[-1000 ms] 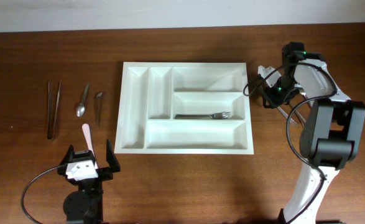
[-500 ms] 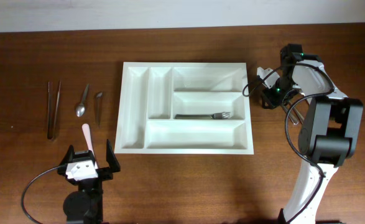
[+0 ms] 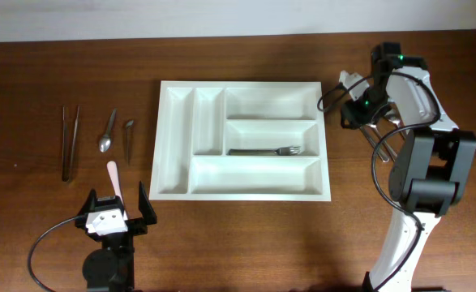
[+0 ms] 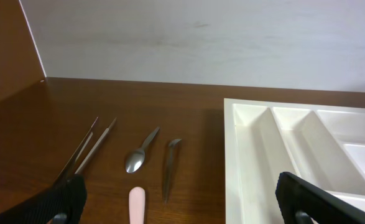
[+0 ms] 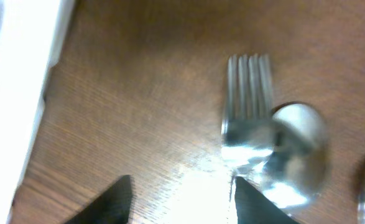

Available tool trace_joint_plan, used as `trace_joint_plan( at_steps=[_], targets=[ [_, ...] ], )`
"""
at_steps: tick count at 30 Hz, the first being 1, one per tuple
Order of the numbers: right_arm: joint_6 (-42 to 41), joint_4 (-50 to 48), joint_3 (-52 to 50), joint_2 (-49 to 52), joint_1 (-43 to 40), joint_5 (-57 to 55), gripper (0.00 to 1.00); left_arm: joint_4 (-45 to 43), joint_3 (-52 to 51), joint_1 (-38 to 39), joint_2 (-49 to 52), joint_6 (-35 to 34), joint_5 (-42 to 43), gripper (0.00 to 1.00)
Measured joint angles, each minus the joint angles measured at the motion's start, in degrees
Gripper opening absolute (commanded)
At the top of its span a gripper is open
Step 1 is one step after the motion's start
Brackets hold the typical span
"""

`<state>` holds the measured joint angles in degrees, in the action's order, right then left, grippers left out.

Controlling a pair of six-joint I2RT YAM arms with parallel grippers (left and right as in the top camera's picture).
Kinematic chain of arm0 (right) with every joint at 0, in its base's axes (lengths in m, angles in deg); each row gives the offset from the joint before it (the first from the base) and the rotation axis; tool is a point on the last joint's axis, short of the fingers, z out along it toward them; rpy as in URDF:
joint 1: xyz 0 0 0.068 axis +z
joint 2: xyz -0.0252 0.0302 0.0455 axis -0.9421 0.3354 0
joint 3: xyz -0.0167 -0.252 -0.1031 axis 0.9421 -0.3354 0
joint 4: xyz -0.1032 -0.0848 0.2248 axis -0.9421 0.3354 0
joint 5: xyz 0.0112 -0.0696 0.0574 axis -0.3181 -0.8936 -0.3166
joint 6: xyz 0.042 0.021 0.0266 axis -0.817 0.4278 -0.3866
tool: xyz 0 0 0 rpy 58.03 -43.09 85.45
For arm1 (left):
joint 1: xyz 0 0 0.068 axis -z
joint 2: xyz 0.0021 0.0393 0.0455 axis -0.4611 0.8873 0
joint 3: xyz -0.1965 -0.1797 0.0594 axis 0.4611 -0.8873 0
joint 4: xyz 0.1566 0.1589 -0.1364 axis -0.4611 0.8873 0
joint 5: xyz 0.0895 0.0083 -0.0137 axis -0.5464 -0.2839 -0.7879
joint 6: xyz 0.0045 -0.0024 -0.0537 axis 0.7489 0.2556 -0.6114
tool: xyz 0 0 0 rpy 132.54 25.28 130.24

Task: Pack container
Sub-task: 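Return the right gripper to the right cutlery and grasp a fork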

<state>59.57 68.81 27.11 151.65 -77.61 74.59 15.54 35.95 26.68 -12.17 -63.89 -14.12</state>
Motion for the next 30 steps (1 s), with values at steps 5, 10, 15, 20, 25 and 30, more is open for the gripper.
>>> trace_joint_plan(
  at_steps=[5, 10, 15, 20, 25, 30],
  targets=[
    [-0.4, -0.5, 0.8, -0.5, -0.4, -0.6, 0.6, 0.0, 0.0, 0.0, 0.0, 0.0, 0.0, 0.99],
    [-0.6, -0.6, 0.8, -0.5, -1.9, -1.3, 0.6, 0.0, 0.0, 0.0, 0.0, 0.0, 0.0, 0.99],
    [-0.7, -0.6, 0.7, -0.5, -4.0, -1.6, 0.57, 0.0, 0.0, 0.0, 0.0, 0.0, 0.0, 0.99],
    [-0.8, -1.1, -0.3, -0.5, -4.9, -1.7, 0.55, 0.0, 0.0, 0.0, 0.0, 0.0, 0.0, 0.99],
    [-0.8, -1.6, -1.9, -0.5, -4.5, -1.7, 0.54, 0.0, 0.0, 0.0, 0.0, 0.0, 0.0, 0.99],
    [-1.0, -2.7, -3.8, -0.5, -4.4, -1.7, 0.51, 0.0, 0.0, 0.0, 0.0, 0.0, 0.0, 0.99]
  ],
)
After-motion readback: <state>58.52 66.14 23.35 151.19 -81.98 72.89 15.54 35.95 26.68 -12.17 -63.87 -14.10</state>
